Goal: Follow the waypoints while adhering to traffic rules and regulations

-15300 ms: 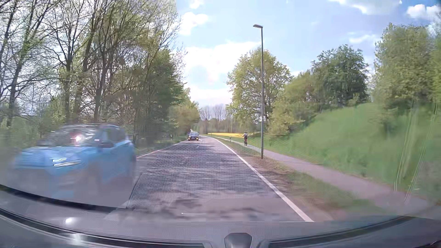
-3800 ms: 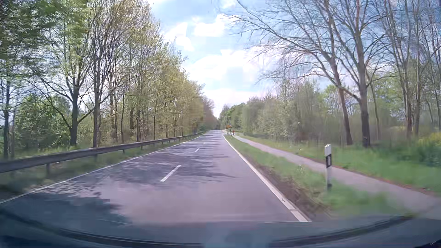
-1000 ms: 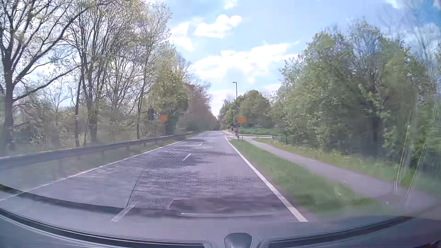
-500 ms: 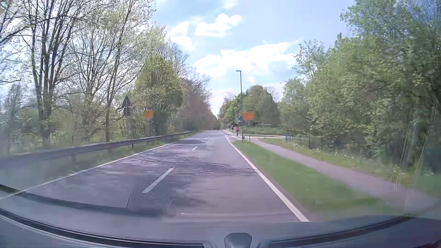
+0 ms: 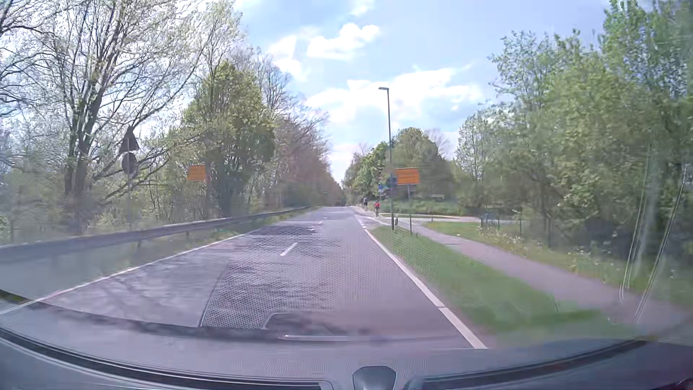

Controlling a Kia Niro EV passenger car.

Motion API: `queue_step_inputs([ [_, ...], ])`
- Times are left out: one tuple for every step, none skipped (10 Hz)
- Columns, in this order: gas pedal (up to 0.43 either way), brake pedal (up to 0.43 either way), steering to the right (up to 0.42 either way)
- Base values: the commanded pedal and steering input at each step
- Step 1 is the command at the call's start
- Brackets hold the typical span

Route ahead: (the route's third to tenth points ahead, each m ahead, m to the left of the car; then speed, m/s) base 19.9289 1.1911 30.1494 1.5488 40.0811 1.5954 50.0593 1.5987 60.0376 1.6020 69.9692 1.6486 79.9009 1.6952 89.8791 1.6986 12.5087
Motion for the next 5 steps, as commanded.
queue_step_inputs([
  [0.000, 0.238, -0.005],
  [0.000, 0.238, -0.005],
  [0.000, 0.238, -0.005],
  [0.000, 0.238, -0.005],
  [0.000, 0.232, -0.005],
])
